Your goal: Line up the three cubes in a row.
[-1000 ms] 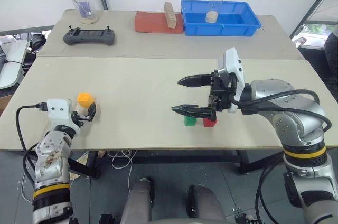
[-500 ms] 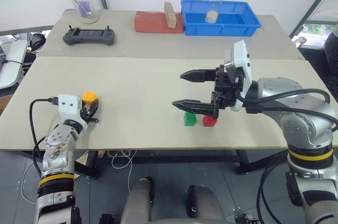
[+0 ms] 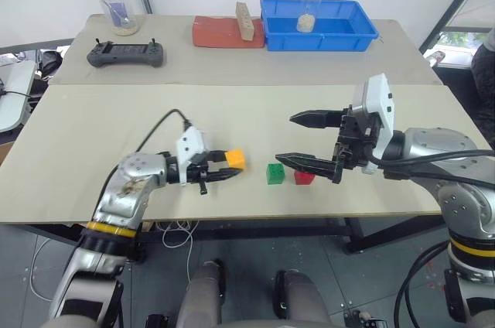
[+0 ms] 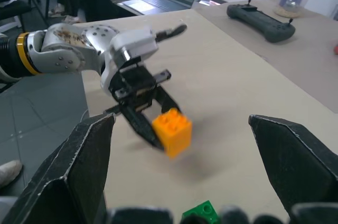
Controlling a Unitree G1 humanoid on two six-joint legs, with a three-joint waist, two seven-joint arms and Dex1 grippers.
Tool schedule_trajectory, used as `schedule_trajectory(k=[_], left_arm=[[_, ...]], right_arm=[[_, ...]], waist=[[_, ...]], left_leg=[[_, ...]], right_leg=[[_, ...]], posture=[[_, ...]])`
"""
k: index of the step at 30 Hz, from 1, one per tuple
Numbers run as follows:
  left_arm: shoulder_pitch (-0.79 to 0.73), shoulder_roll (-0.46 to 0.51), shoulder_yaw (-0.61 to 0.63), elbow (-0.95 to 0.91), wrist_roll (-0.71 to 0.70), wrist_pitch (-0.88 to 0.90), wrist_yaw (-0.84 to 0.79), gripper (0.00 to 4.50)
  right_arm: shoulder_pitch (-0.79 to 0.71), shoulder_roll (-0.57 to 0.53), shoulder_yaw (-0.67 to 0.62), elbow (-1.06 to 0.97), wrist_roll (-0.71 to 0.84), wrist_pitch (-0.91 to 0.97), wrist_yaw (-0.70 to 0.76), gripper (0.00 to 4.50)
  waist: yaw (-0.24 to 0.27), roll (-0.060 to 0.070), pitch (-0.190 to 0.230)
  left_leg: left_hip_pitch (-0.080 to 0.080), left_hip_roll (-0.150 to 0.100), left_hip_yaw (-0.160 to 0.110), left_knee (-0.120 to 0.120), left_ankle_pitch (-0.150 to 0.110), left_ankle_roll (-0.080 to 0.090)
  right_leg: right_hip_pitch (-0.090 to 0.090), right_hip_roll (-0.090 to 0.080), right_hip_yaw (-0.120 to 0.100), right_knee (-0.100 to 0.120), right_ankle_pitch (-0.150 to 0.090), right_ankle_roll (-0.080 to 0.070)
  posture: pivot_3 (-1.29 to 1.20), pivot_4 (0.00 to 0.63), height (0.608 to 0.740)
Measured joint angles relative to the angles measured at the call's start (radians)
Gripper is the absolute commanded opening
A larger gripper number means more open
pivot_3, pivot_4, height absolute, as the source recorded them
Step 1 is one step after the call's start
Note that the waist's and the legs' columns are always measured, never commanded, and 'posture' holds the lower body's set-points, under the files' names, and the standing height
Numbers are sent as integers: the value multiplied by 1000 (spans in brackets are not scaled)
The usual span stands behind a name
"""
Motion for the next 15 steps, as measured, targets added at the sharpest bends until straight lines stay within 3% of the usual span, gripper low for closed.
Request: schedule_trajectory(k=[6, 15], left_arm=[[-76, -28, -58, 235, 65, -143, -153, 1348], [-159, -111, -60, 468, 119, -311, -196, 1348]], right_arm=[[43, -13, -22, -52, 39, 36, -48, 4500], [78, -38, -57, -97, 89, 64, -97, 4500]], waist=[[0, 0, 0], [8, 0, 0]], left_leg=[[0, 0, 0, 1, 0, 0], [0, -1, -1, 2, 0, 0]], right_leg=[[0, 0, 0, 0, 0, 0], [1, 0, 0, -1, 0, 1]], posture=[[0, 150, 740], [0, 150, 740]])
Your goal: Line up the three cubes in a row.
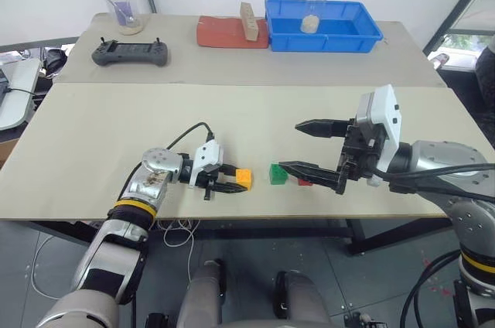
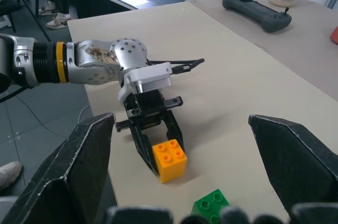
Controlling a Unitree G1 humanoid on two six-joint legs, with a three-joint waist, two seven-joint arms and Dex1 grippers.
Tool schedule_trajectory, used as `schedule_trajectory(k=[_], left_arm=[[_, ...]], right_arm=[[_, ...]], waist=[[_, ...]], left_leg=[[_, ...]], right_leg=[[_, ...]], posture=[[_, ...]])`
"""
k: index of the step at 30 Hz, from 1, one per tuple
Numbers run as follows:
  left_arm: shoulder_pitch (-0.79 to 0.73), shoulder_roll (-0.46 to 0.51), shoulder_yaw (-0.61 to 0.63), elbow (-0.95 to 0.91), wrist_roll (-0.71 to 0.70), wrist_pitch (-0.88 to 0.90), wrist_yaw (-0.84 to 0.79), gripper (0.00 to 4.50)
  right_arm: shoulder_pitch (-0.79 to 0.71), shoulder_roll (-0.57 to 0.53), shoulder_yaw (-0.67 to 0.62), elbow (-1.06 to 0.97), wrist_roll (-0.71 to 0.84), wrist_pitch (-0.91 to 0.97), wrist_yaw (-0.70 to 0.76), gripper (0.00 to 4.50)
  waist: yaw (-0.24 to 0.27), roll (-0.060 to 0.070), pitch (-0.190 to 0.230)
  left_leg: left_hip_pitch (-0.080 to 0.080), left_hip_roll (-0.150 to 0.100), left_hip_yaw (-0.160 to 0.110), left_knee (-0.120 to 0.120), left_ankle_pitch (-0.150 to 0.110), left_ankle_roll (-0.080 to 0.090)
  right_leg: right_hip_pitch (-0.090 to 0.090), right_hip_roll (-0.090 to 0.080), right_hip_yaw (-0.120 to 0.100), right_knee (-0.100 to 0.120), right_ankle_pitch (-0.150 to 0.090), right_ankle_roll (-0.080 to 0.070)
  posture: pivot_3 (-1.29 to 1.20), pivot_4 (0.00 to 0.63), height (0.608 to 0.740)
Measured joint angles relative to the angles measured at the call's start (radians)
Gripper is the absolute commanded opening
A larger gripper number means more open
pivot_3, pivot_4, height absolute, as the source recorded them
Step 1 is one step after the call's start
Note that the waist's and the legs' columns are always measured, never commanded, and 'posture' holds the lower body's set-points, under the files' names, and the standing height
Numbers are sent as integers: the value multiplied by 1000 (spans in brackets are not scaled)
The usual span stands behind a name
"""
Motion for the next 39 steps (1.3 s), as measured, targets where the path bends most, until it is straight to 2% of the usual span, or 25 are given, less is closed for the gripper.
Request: schedule_trajectory(k=[10, 12, 17, 23, 26, 28, 30, 33, 39], left_arm=[[-63, -45, 10, 130, 37, -100, -6, 1348], [-65, -49, 14, 141, 37, -103, -9, 2365], [-68, -52, 18, 165, 48, -112, -10, 4476], [-54, -20, 28, 108, 53, -84, -27, 4476], [-11, 50, 58, -10, 26, -10, -32, 4476], [50, 132, 88, -155, 0, 101, -24, 4476], [96, 245, 151, -294, -23, 237, 12, 4476], [101, 322, 241, -405, -44, 328, 88, 4476], [145, 380, 317, -478, -55, 427, 198, 4476]], right_arm=[[1, -12, -15, -22, 30, 9, -44, 4500], [1, -12, -15, -26, 36, 11, -51, 4500], [1, -15, -15, -28, 41, 11, -57, 4500], [34, -23, -16, -27, 33, 8, -49, 4500], [104, -52, -33, -16, 11, -7, -26, 4500], [189, -88, -75, -1, -21, -37, 6, 4500], [288, -116, -136, 38, -69, -77, 39, 4500], [365, -126, -185, 84, -120, -135, 79, 4500], [454, -140, -231, 164, -206, -236, 153, 4500]], waist=[[1, 0, 0], [1, 0, 0], [0, 0, 0], [-3, 0, 0], [-8, 0, 0], [-9, 0, 0], [-9, 0, 0], [-5, 0, 0], [-4, 0, 0]], left_leg=[[0, 0, 0, 0, 0, 0], [0, 0, 0, 0, 0, 0], [0, 0, 0, 0, 3, 4], [0, 0, 0, 0, 3, 4], [0, 0, -1, 0, 3, 4], [0, 0, -1, -1, 3, 4], [0, 1, -1, -1, 2, 4], [1, 1, -2, 0, 0, 0], [5, 0, -1, -1, 0, -1]], right_leg=[[0, 0, 0, 0, 0, 0], [0, 0, 0, 0, 0, 0], [0, 0, 0, 0, 0, 0], [0, 0, 0, 0, 0, 0], [0, 0, 0, 0, 0, 0], [0, 0, 0, 1, 0, 0], [0, 0, 0, 1, -1, 0], [0, 0, 0, 1, -5, 6], [0, -1, 0, -1, -5, 7]], posture=[[0, 150, 740], [0, 150, 740], [0, 150, 740], [0, 150, 740], [0, 150, 740], [0, 150, 740], [0, 150, 740], [0, 150, 740], [0, 150, 740]])
